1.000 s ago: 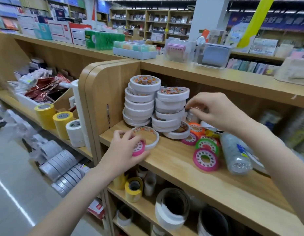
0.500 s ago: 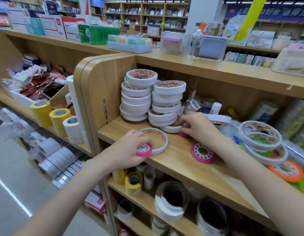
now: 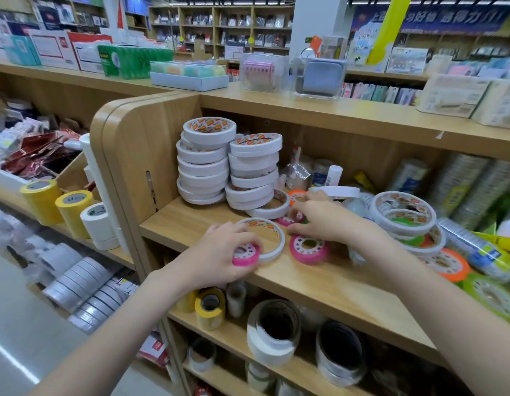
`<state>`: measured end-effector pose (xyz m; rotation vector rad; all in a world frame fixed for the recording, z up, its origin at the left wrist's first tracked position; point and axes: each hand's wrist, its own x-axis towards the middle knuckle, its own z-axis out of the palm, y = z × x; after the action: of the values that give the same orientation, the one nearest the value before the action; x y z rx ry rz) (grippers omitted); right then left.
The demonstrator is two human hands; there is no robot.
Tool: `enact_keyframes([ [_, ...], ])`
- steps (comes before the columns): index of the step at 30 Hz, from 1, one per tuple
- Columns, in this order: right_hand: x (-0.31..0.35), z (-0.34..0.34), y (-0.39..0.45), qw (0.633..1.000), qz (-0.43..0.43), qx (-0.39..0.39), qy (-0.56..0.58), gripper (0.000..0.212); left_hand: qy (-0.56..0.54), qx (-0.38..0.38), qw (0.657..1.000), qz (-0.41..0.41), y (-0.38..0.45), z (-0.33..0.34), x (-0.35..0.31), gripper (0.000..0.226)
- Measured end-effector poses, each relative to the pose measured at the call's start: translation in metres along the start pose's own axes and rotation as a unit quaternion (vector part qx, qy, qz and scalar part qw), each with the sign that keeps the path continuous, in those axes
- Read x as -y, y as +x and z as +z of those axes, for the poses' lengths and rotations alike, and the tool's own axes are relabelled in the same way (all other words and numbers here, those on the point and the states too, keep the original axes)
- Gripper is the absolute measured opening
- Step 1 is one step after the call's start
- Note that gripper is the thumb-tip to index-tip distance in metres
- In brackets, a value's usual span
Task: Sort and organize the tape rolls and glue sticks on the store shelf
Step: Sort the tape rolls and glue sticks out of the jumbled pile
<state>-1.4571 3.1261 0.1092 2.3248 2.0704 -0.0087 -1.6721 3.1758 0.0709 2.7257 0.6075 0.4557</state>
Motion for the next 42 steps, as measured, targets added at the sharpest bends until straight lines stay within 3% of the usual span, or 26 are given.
enact_keyframes([
  [6, -0.002, 0.003, -0.001, 0.999, -0.013, -0.022, 0.046, 0.025, -0.018, -0.047, 0.999, -0.019, -0.003, 0.009, -0.001, 0.025],
  [15, -0.028, -0.037, -0.014, 0.974, -0.045, -0.104, 0.195, 0.017, -0.012, 0.019, 1.000, -0.003, 0.004, 0.002, 0.005, 0.022],
  [18, -0.036, -0.032, -0.037, 0.983, -0.049, -0.074, 0.159, 0.019, -0.006, 0.011, 1.000, 0.006, 0.004, 0.004, 0.006, 0.025],
  [22, -0.037, -0.007, -0.062, 0.996, -0.072, 0.033, 0.035, 0.030, -0.024, -0.011, 1.000, 0.007, 0.003, 0.007, 0.002, 0.037],
  [27, -0.036, -0.011, -0.067, 0.994, -0.086, 0.034, 0.054, 0.058, 0.037, 0.016, 0.999, -0.032, 0.012, 0.019, -0.017, 0.055],
  [32, -0.033, -0.007, -0.070, 0.994, -0.070, 0.080, -0.010, 0.057, 0.076, 0.055, 0.995, -0.023, 0.021, 0.022, -0.025, 0.064],
  [36, -0.035, -0.008, -0.073, 0.996, -0.068, -0.002, 0.057, 0.027, 0.043, 0.048, 0.998, 0.001, 0.024, 0.021, -0.022, 0.043],
  [39, -0.042, -0.010, -0.064, 0.987, -0.049, -0.081, 0.126, 0.029, 0.017, 0.001, 1.000, 0.017, 0.026, 0.025, -0.017, 0.028],
  [42, -0.039, -0.011, -0.046, 0.990, -0.046, -0.111, 0.078, 0.025, 0.043, -0.062, 0.996, 0.051, 0.025, 0.031, -0.017, 0.029],
])
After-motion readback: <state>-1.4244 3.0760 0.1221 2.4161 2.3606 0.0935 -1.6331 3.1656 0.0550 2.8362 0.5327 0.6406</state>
